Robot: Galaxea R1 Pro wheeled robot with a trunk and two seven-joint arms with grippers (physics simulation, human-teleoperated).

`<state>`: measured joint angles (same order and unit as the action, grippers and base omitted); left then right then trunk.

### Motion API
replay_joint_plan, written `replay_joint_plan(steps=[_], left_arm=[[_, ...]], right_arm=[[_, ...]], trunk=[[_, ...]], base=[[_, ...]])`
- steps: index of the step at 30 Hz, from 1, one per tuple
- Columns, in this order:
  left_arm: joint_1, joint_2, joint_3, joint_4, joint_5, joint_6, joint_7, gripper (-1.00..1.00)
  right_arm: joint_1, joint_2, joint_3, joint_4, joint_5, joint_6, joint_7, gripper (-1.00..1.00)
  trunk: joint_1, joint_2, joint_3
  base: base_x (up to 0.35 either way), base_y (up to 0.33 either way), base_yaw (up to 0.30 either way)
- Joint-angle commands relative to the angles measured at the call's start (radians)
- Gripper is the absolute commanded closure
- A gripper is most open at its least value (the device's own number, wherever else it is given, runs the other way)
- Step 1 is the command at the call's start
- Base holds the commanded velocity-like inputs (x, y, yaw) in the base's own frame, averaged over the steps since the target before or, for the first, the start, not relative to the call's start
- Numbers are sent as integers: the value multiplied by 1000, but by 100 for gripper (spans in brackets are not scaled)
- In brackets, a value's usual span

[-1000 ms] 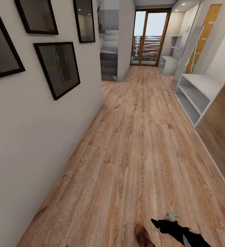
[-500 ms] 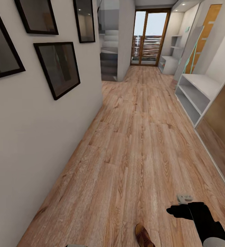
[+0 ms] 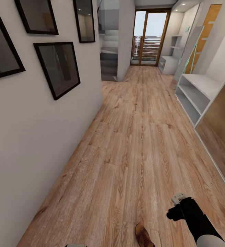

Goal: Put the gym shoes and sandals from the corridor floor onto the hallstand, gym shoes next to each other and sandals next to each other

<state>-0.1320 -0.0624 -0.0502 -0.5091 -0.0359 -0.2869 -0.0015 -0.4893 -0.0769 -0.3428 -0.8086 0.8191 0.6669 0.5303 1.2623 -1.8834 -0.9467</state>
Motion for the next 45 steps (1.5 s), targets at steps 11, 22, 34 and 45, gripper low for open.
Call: replay_joint_plan(steps=[11, 22, 34, 45], left_arm=[[0, 1, 5, 0, 6, 2, 0, -100], [0, 1, 5, 2, 7, 3, 0, -100], [0, 1, 6, 3, 7, 3, -2, -100], [0, 1, 6, 3, 8, 3, -1, -100]], right_arm=[[0, 22, 163, -4, -1, 1, 2, -100], [0, 24, 171, -5, -3, 1, 2, -100], [0, 23, 170, -5, -2, 0, 2, -100], [0, 24, 172, -2, -2, 0, 1, -100]], trunk=[[0, 0, 0], [0, 0, 0], [0, 0, 0], [19, -35, -16]], base=[[0, 0, 0], [0, 0, 0], [0, 0, 0], [0, 0, 0]])
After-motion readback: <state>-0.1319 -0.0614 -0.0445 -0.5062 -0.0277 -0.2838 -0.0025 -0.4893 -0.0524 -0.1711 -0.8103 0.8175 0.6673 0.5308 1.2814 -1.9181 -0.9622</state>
